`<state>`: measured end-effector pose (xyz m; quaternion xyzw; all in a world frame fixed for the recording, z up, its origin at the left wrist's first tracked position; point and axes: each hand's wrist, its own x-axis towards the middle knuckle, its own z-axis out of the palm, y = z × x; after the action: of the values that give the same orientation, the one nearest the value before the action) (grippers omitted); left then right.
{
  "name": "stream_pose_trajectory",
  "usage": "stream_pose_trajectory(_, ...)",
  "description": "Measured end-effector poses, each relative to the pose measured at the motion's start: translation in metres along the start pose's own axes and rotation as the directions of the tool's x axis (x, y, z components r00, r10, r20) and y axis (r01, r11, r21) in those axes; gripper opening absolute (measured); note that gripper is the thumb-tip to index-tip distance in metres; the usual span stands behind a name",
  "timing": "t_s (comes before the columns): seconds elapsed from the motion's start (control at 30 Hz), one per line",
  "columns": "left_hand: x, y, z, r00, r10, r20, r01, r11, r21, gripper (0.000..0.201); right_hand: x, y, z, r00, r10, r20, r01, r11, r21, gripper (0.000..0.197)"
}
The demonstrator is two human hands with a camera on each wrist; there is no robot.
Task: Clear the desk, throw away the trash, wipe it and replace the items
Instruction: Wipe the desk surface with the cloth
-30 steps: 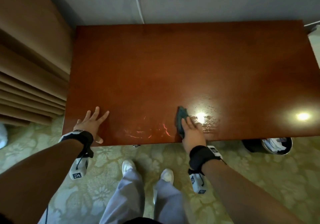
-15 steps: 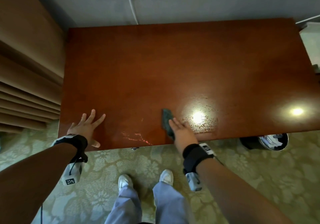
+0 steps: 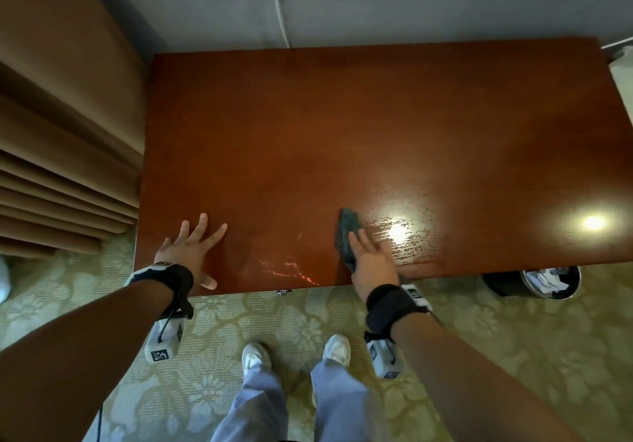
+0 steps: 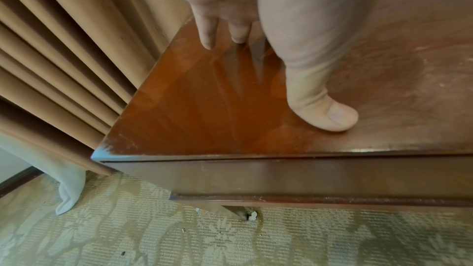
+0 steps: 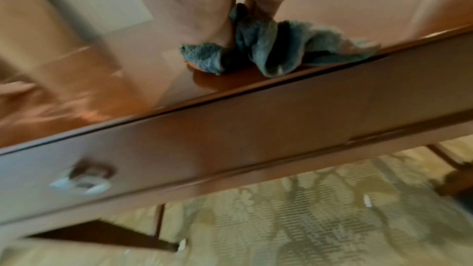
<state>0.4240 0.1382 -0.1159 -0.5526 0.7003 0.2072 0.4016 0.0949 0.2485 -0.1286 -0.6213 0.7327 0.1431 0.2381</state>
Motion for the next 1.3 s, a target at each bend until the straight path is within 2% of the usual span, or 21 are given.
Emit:
stream_pose_trajectory(0.1,0.001,-0.001,0.001,1.000,0.007,-0.007,-0.007,1.000,-0.002,0.128,-0.010,-0.061,0.020,0.984,-0.177,0.015,0.177,0.984,0.004,0.075)
stream_pose_trajectory(0.17,0.001,-0.002,0.001,1.000,0.010,-0.013,-0.010,1.000,-0.001,0.127,-0.017,-0.095,0.030,0.955,-0.297,0.026,0.297,0.955,-0.019,0.065)
stream_pose_trajectory(0.23,0.001,-0.002,0.001,1.000,0.011,-0.015,-0.011,1.000,0.003,0.127,-0.018,-0.112,0.035,0.940,-0.339,0.044,0.340,0.940,-0.027,0.057)
stream_pose_trajectory(0.33,0.001,-0.003,0.001,1.000,0.013,-0.012,-0.013,1.000,0.011,0.127,-0.015,-0.108,0.035,0.930,-0.355,0.094,0.360,0.932,-0.037,0.060)
stream_pose_trajectory(0.43,0.000,-0.003,0.003,0.999,0.018,-0.027,-0.017,1.000,0.015,0.127,-0.008,-0.078,0.025,0.956,-0.281,0.081,0.285,0.958,-0.031,0.069)
stream_pose_trajectory(0.53,0.000,-0.004,0.004,0.999,0.025,-0.029,-0.025,1.000,0.015,0.127,0.002,-0.025,0.006,0.998,-0.066,-0.013,0.067,0.995,0.068,0.072)
stream_pose_trajectory(0.63,0.003,-0.006,0.004,0.999,0.036,-0.029,-0.036,0.999,0.007,0.127,0.016,0.036,-0.016,0.991,0.130,-0.041,-0.124,0.985,0.119,0.065)
stream_pose_trajectory(0.7,0.004,-0.007,0.005,0.999,0.041,-0.023,-0.041,0.999,-0.005,0.127,0.025,0.055,-0.023,0.989,0.143,-0.048,-0.142,0.990,0.013,0.063)
stream_pose_trajectory(0.77,0.005,-0.009,0.005,0.999,0.047,-0.021,-0.047,0.999,-0.007,0.127,0.031,0.053,-0.019,0.992,0.115,-0.046,-0.117,0.992,-0.045,0.064)
stream_pose_trajectory(0.87,0.006,-0.009,0.006,0.998,0.057,-0.029,-0.057,0.998,-0.018,0.127,0.029,0.032,-0.009,0.991,0.122,-0.048,-0.123,0.992,-0.020,0.067)
stream_pose_trajectory(0.93,0.007,-0.010,0.007,0.998,0.055,-0.025,-0.055,0.998,-0.026,0.127,0.023,0.008,-0.005,0.996,0.083,-0.029,-0.084,0.996,-0.008,0.069)
stream_pose_trajectory(1.03,0.008,-0.010,0.008,0.998,0.059,-0.033,-0.060,0.998,-0.017,0.127,0.011,-0.043,0.000,0.999,-0.050,-0.008,0.050,0.999,-0.003,0.073)
stream_pose_trajectory(1.13,0.009,-0.011,0.009,0.997,0.065,-0.037,-0.065,0.998,-0.008,0.128,0.001,-0.102,0.015,0.978,-0.207,0.018,0.208,0.978,-0.007,0.072)
stream_pose_trajectory(1.23,0.010,-0.012,0.010,0.996,0.070,-0.052,-0.071,0.997,-0.013,0.128,-0.011,-0.156,0.031,0.927,-0.371,0.052,0.373,0.927,-0.038,0.058)
stream_pose_trajectory(1.3,0.010,-0.013,0.011,0.996,0.072,-0.061,-0.073,0.997,-0.018,0.128,-0.015,-0.176,0.037,0.918,-0.390,0.075,0.392,0.920,-0.002,0.054)
